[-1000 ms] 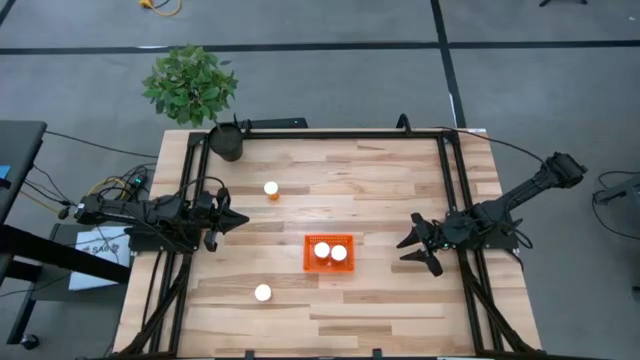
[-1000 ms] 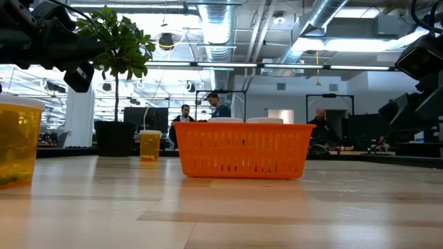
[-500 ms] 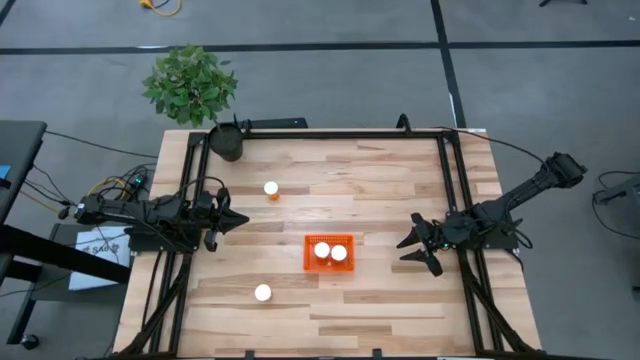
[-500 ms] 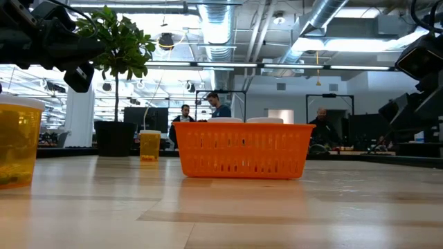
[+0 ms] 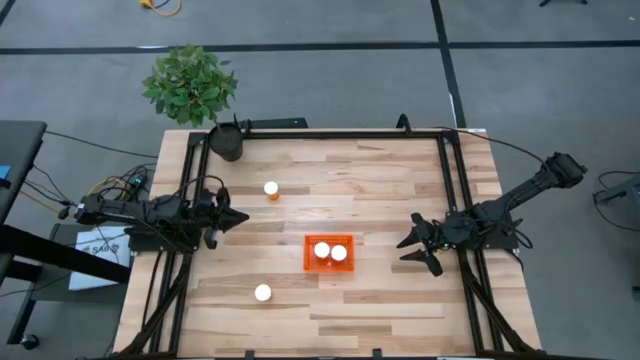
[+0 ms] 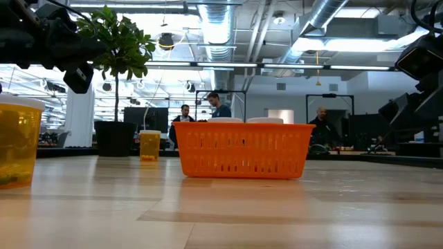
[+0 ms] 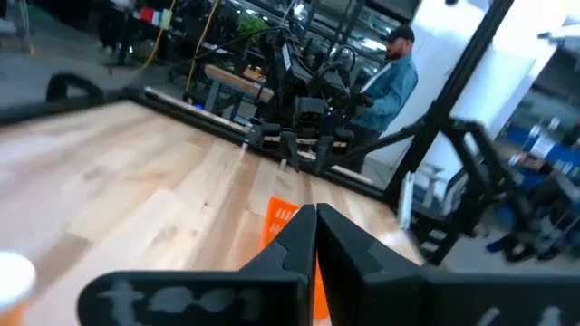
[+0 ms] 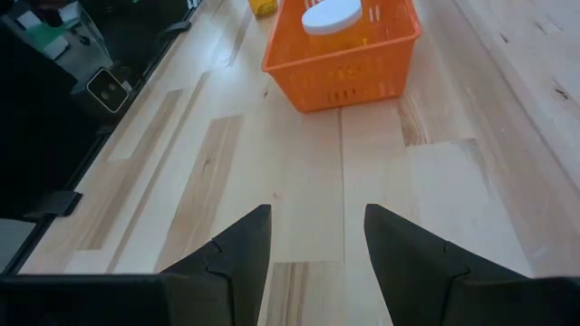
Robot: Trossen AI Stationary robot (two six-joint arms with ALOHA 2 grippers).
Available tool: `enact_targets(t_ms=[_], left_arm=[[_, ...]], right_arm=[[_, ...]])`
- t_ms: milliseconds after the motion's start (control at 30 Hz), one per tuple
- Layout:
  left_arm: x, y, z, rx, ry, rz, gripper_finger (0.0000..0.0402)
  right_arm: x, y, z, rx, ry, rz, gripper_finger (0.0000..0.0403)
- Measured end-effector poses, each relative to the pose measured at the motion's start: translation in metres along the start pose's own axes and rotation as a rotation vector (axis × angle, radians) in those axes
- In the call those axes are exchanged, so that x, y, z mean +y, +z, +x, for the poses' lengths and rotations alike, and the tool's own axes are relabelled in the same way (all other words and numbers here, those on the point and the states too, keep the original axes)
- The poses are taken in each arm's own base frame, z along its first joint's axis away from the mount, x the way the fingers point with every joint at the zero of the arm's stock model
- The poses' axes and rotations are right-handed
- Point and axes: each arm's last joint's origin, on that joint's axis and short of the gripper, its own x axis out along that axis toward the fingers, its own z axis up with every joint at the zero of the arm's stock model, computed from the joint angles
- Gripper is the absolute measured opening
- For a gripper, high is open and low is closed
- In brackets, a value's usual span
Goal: Pick and place pill bottles into a basket
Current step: Put the orange pill bottle into the orange bin
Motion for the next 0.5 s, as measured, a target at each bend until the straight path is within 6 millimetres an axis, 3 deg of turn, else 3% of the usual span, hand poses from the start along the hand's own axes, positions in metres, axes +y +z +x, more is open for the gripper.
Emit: enact_targets(t_ms=[233,500], left_arm=[[0.0002,0.0,0.0,-0.002,0.004,-0.271,0.0],[0.001,0.0001,0.0,-0.016,0.031,-0.292,0.0]], right_arm=[[0.0,0.0,0.0,0.0,0.0,0.0,0.0171],[0.0,0.0,0.0,0.0,0.0,0.0,0.0171]])
